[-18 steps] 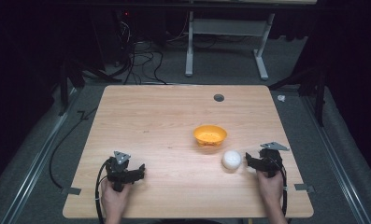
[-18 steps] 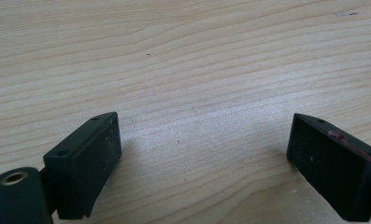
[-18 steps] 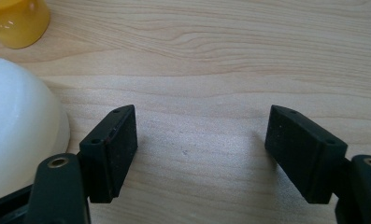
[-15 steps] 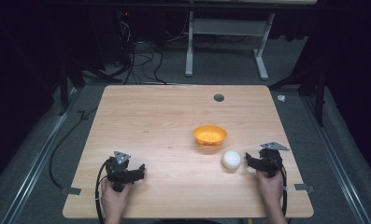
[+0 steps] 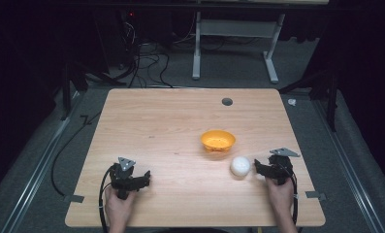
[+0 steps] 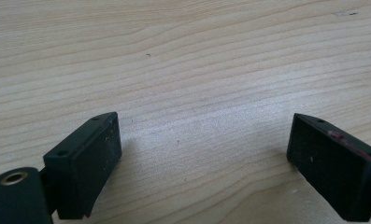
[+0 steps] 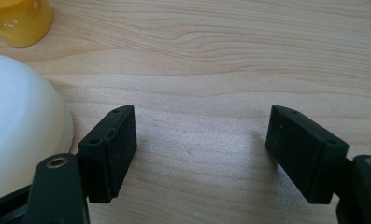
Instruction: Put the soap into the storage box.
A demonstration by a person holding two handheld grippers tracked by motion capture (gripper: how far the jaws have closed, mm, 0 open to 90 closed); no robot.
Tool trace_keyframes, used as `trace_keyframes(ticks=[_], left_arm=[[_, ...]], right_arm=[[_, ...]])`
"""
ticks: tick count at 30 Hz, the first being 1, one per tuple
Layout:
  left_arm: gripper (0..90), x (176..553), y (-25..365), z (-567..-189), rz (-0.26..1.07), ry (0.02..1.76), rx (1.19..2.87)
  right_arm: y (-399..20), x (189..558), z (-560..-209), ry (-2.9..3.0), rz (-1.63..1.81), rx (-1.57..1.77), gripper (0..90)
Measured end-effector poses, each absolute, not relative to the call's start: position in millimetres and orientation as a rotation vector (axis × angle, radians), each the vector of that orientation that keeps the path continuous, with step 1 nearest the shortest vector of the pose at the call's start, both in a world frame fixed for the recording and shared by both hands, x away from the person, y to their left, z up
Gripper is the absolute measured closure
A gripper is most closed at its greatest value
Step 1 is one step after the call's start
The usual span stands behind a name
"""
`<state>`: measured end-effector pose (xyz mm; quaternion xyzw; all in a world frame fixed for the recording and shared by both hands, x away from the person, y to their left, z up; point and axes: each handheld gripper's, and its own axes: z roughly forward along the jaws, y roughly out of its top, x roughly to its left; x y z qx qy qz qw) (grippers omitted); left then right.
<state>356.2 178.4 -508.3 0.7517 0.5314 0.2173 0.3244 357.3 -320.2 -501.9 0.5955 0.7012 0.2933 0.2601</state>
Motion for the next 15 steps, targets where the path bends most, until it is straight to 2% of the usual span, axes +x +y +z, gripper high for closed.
trace_keyframes(ticks=[15], left_arm=[[10.4, 356.3, 178.3, -508.2, 0.570, 1.394, 1.971]], right_arm=[[-320.4, 357.3, -501.9, 1.916, 0.801, 1.598, 25.7]])
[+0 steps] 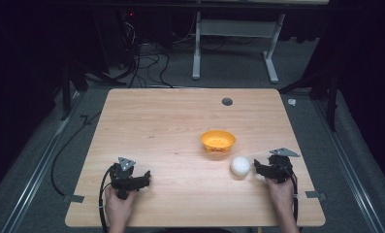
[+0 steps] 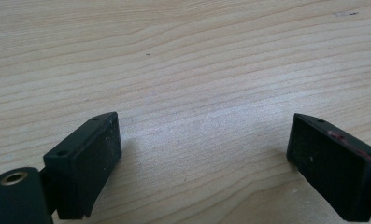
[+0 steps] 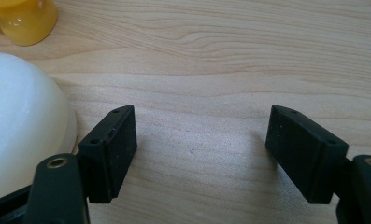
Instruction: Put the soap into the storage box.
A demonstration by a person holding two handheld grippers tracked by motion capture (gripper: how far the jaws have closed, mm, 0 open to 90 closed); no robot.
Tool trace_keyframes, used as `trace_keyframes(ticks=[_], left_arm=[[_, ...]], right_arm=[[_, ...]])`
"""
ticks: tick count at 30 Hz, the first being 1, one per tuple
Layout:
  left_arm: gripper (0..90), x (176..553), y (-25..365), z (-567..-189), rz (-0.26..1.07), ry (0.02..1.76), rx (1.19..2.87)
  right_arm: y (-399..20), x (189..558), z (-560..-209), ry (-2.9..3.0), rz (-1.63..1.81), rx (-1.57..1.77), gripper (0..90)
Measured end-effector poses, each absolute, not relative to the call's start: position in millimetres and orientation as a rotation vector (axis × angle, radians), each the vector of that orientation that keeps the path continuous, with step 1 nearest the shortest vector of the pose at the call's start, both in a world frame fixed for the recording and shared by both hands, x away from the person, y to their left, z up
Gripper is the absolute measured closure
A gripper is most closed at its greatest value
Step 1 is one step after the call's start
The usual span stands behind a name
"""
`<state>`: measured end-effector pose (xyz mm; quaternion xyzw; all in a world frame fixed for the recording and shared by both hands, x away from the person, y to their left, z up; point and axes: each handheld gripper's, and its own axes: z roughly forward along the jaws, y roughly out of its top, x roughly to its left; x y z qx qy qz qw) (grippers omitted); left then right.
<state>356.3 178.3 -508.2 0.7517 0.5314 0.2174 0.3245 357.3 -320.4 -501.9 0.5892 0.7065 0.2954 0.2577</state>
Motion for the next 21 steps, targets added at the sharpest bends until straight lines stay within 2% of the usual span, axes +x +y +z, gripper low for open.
trace_keyframes(ticks=[9, 21], left_arm=[[10.4, 356.5, 178.1, -508.3, 0.572, 1.394, 1.970], [10.4, 356.5, 178.0, -508.3, 0.570, 1.389, 1.973]], right_arm=[[-324.6, 356.1, -500.6, 1.921, 0.826, 1.601, 28.8], [-325.2, 339.0, -492.2, 1.922, 0.890, 1.574, 28.8]])
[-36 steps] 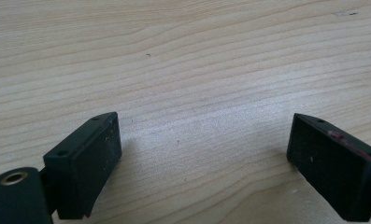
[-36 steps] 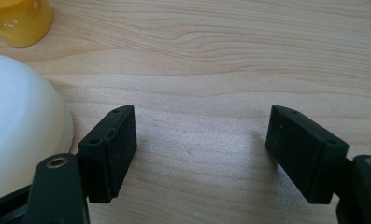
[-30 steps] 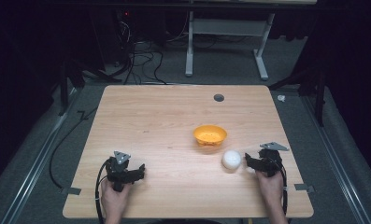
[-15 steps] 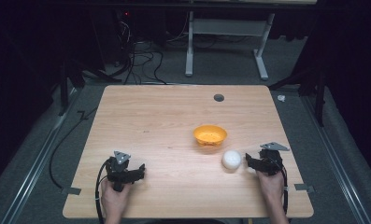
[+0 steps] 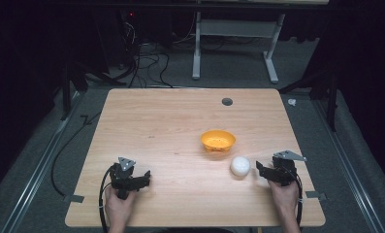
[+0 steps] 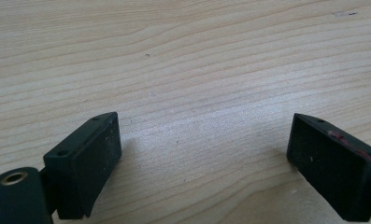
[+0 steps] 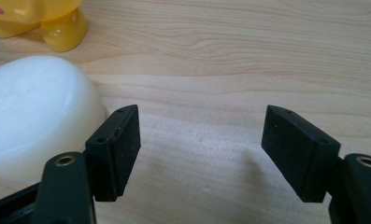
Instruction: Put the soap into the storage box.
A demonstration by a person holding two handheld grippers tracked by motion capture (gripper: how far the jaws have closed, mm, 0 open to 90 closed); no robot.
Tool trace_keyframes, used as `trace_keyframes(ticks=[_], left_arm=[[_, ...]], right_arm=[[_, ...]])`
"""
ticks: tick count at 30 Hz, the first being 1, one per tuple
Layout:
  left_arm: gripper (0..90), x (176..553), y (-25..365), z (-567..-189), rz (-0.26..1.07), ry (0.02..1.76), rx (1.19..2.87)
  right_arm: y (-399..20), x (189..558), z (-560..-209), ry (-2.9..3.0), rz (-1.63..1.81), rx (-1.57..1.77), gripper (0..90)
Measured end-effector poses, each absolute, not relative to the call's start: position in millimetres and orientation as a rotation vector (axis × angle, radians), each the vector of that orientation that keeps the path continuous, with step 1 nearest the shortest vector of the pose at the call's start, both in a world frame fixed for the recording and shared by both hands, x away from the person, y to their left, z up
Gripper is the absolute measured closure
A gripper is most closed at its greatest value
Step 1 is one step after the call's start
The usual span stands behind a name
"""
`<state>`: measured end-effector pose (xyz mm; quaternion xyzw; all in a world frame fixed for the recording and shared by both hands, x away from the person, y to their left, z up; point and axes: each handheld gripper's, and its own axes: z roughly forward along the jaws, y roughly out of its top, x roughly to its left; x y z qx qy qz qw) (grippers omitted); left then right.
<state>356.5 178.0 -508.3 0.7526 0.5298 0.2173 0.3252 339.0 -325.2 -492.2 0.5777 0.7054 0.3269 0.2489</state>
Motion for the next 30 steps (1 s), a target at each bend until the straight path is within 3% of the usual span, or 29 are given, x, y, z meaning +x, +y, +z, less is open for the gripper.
trace_keyframes(ticks=[18, 30], left_arm=[[10.4, 356.7, 177.8, -508.4, 0.570, 1.389, 1.973], [10.4, 356.6, 177.6, -508.4, 0.568, 1.387, 1.973]], right_arm=[[-322.0, 302.0, -481.4, 1.919, 0.989, 1.529, 29.1], [-298.7, 291.1, -480.7, 1.989, 1.025, 1.474, 27.0]])
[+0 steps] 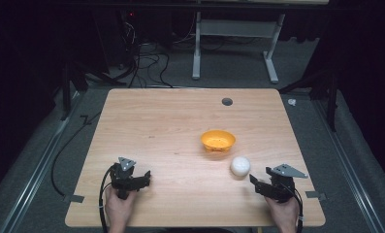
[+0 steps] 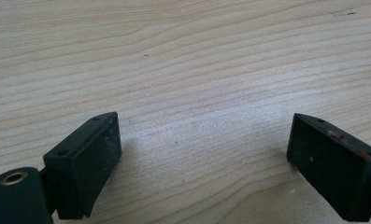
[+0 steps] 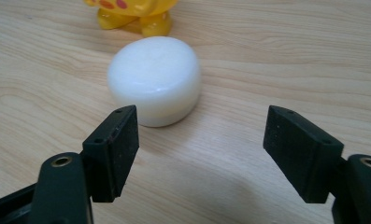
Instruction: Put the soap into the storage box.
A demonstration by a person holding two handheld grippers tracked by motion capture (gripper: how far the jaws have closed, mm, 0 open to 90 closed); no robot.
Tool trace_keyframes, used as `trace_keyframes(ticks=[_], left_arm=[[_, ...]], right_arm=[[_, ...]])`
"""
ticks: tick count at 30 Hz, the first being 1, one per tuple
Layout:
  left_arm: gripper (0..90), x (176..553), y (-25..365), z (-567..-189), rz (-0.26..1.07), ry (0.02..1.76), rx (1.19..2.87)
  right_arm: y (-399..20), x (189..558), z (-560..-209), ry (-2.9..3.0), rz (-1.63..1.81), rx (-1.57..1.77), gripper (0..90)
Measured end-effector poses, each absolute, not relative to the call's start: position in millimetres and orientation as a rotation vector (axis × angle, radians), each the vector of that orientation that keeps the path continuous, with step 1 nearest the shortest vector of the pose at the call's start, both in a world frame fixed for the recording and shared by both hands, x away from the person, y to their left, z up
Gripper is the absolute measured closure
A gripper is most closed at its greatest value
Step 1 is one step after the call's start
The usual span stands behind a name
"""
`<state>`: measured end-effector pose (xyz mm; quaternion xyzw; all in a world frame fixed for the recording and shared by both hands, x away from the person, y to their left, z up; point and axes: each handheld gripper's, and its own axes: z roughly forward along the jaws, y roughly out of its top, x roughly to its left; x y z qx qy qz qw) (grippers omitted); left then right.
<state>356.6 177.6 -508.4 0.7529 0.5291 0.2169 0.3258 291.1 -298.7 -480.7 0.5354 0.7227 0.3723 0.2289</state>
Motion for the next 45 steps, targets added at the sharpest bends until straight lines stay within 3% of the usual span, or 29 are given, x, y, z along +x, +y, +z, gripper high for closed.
trace_keyframes(ticks=[45], left_arm=[[10.4, 356.2, 177.6, -508.2, 0.565, 1.382, 1.979]], right_arm=[[-250.2, 342.4, -489.6, 2.141, 0.925, 1.425, 16.1]])
